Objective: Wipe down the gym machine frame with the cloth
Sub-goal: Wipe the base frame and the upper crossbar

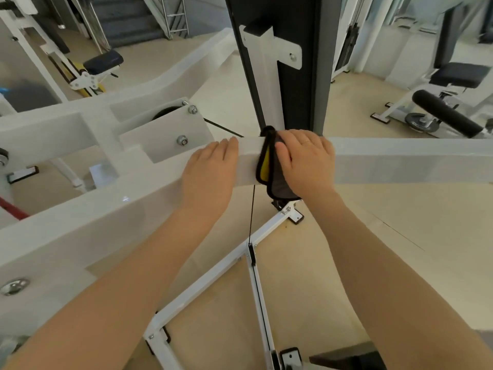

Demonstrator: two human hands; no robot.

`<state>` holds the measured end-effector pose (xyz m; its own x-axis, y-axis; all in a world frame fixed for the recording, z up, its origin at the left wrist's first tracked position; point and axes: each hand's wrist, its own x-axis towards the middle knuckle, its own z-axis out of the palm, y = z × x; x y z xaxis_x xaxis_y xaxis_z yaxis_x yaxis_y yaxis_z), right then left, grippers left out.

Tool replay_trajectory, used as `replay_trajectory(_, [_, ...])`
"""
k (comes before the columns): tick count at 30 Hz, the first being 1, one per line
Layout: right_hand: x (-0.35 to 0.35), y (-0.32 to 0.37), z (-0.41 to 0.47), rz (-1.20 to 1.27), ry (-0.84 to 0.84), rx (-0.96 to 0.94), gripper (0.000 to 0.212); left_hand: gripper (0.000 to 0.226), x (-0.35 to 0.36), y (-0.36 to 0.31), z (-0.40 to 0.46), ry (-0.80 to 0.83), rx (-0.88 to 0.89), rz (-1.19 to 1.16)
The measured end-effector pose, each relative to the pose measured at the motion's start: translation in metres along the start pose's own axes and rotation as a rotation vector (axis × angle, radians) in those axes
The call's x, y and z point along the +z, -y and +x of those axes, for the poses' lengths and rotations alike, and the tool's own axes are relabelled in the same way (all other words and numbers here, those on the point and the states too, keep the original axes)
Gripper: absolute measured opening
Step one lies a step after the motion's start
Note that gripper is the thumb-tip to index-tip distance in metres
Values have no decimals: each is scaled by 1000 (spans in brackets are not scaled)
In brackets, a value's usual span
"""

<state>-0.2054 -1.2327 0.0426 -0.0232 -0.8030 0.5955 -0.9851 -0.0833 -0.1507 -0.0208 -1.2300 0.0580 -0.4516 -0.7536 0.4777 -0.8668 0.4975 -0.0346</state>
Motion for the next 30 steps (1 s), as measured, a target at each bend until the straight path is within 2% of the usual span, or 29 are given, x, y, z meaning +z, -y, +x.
replay_trajectory(3, [-17, -38, -2, -63, 9, 231, 53, 48, 0, 5, 0, -37, 25, -46])
replay_trajectory(6, [-16, -33, 13, -168, 123, 287, 42, 49, 1, 8, -1, -72, 49, -61])
replay_trajectory(10, [-2, 23, 32, -154, 240, 72, 37, 46, -11, 10, 0, -13, -11, -141])
replay_trajectory(11, [2, 38, 34, -121, 249, 17, 37, 40, -15, 13, -1, 28, -52, -149])
replay_trajectory(14, [11, 74, 41, -9, 301, -141, 37, 22, -29, 24, -10, -8, -85, -131])
replay_trajectory(18, [14, 78, 50, 106, 410, -247, 39, 35, -44, 41, -26, 7, -140, -84])
replay_trajectory(21, [12, 63, 38, -13, 248, -111, 42, 40, -57, 53, -43, 31, -192, -53])
replay_trajectory(23, [13, 71, 30, -40, 196, -55, 48, 42, -65, 62, -57, 51, -209, -43])
replay_trajectory(26, [17, 116, 25, 138, 182, -139, 59, 44, -74, 76, -79, 73, -218, -27])
replay_trajectory(28, [18, 154, 11, 268, 136, -184, 53, 47, -79, 85, -92, 84, -208, -16])
replay_trajectory(30, [18, 188, -12, 385, 25, -132, 45, 48, -84, 92, -103, 92, -204, -9])
